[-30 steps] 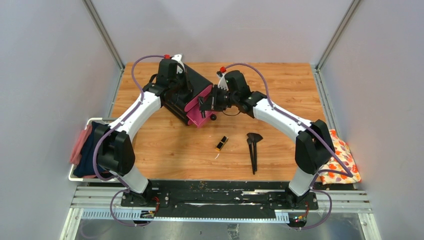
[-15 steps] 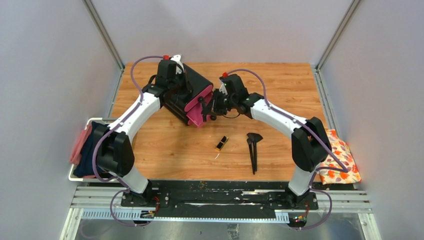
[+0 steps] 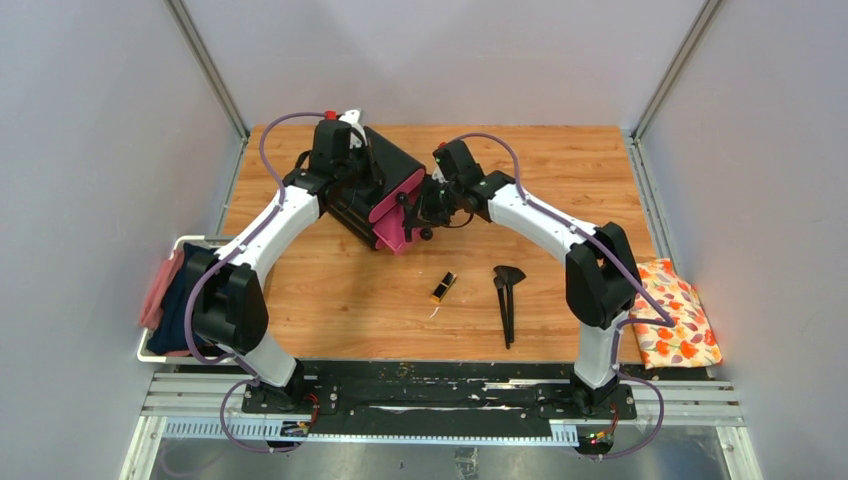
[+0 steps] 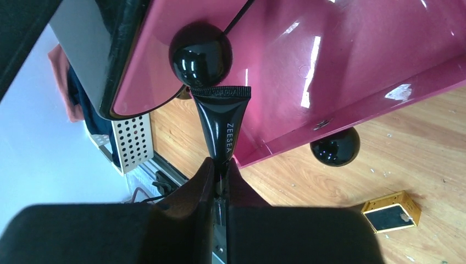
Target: Organize the makeup
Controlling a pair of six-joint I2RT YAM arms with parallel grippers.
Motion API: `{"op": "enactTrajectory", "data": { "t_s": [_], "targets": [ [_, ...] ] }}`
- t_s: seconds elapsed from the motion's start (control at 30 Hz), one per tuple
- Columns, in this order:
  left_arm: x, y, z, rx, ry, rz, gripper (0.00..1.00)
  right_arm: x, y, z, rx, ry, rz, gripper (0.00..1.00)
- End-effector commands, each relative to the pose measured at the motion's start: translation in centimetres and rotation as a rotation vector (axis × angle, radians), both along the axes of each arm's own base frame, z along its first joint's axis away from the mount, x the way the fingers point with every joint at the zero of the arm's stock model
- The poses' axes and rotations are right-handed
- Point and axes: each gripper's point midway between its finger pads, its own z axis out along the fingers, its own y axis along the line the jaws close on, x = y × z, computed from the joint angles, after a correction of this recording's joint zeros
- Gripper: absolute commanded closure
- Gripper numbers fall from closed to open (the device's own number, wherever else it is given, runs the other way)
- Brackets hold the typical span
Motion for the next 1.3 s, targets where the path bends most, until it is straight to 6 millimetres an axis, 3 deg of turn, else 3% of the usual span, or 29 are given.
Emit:
{"op": "enactTrajectory", "data": {
  "t_s": [0.0,0.13,0.37,0.6,0.8,0.97,1.13,1.27],
  "targets": [
    [-1.7,1.2,-3.0,0.039,0.108,0.007,1.0,1.2,0.4,-0.1,-0.011,0.002,0.005,0.9],
    [-1.7,1.3,-3.0,0.038,0.108,0.008,1.0,1.6,1.3,-0.2,0.009,0.022,0.025,0.78],
    [-1.6,1.5,-3.0,0.034,0.108,0.013,1.0,2.2,2.1,-0.6,0.015,0.027,0.03,0.66],
    [-1.6,1.5,-3.2,0.029,0.11,0.012,1.0,1.8,1.6,0.0,-0.006,-0.013,0.034,0.66],
    [-1.6,1.3,-3.5,0.022,0.117,0.01,1.0,1.6,-1.5,2.2,-0.11,-0.152,0.017,0.66],
    [-1.5,1.4,-3.4,0.018,0.115,0.011,1.0,-0.7,-5.2,2.9,-0.271,-0.235,0.025,0.66],
    [-1.5,1.4,-3.4,0.022,0.115,0.013,1.0,-4.3,-8.8,0.3,-0.485,-0.238,0.054,0.66],
    [-1.4,1.3,-3.2,0.015,0.112,0.012,1.0,-7.5,-9.9,-3.3,-0.553,-0.171,0.097,0.65]
  ]
}}
